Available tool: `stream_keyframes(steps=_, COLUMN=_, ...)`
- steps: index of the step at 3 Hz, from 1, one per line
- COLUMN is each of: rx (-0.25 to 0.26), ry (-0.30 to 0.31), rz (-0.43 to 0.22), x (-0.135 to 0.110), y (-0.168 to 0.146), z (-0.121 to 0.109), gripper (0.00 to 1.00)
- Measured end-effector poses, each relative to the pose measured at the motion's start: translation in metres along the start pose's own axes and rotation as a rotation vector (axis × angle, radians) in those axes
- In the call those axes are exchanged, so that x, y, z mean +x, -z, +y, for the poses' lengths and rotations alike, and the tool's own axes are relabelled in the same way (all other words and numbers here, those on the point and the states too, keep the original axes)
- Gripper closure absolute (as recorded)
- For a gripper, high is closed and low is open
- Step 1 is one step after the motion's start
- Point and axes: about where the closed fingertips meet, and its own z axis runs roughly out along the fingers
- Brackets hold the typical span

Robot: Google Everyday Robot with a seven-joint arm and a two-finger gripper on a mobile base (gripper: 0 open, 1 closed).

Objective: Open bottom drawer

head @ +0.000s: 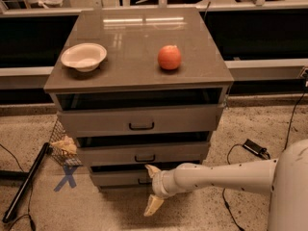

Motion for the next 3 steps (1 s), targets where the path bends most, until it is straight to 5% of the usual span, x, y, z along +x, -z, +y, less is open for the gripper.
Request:
stream_keyframes(steps=2, rx=-0.008, ry=0.116, rz=-0.017, x=0.026, y=-0.04, z=-0.024, gripper=0.0)
stream_keyframes(steps=3, rx=0.008, ry=0.14, rz=-0.081, x=0.053, y=-0.06, z=-0.035, gripper=0.0)
